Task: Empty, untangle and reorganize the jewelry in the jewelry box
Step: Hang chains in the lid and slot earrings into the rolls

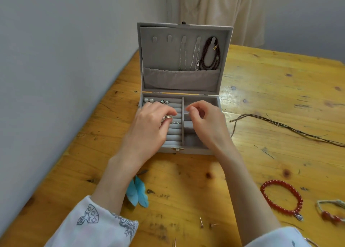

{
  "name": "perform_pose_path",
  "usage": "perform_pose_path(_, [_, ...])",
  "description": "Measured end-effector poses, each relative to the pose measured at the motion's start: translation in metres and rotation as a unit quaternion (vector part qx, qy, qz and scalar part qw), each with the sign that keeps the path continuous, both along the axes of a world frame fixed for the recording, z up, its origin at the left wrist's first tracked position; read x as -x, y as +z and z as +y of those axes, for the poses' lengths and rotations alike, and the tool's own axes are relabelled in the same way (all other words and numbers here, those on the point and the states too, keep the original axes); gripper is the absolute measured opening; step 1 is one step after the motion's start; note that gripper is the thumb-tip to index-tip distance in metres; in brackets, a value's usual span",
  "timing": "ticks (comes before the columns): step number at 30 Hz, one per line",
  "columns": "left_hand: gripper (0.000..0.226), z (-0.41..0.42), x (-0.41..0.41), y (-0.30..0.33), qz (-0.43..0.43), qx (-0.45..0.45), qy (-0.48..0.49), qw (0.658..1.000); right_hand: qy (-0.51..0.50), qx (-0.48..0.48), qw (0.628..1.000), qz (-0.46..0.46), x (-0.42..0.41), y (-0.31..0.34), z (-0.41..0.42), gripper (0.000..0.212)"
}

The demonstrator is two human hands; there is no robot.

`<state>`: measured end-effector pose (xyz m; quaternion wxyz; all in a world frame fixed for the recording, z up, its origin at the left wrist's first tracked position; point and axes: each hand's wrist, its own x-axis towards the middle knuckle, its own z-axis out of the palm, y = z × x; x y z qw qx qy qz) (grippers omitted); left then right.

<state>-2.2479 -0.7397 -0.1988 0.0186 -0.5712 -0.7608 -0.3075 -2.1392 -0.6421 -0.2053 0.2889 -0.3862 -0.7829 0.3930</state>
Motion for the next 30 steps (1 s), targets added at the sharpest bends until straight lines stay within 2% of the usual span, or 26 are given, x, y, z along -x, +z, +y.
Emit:
perform_pose_path(6, [0.014,-0.039,-0.038,0.012,-0.044,0.025,-0.048,0.998,0.011,-0.032,0.999,-0.035,-0.041,0.026,-0.032,0.019])
perform_pose_path(11, [0.016,-0.081,-0.072,-0.002,-0.082,0.087,-0.083,0.989,0.062,-0.010,0.989,-0.133,-0.099,0.009,-0.078,0.016])
perform_pose_path(15, [0.014,-0.105,-0.093,-0.018,-0.118,0.122,-0.088,0.982,0.067,0.002,0.987,-0.148,-0.134,-0.010,-0.110,0.009])
perform_pose_path(23, [0.016,-0.105,-0.115,-0.023,-0.095,0.138,-0.068,0.984,0.059,-0.008,0.989,-0.136,-0.146,-0.020,-0.124,0.007])
perform_pose_path(30, [0.011,-0.097,-0.120,-0.022,-0.060,0.134,-0.075,0.986,0.048,-0.069,0.984,-0.160,-0.141,-0.025,-0.126,0.005])
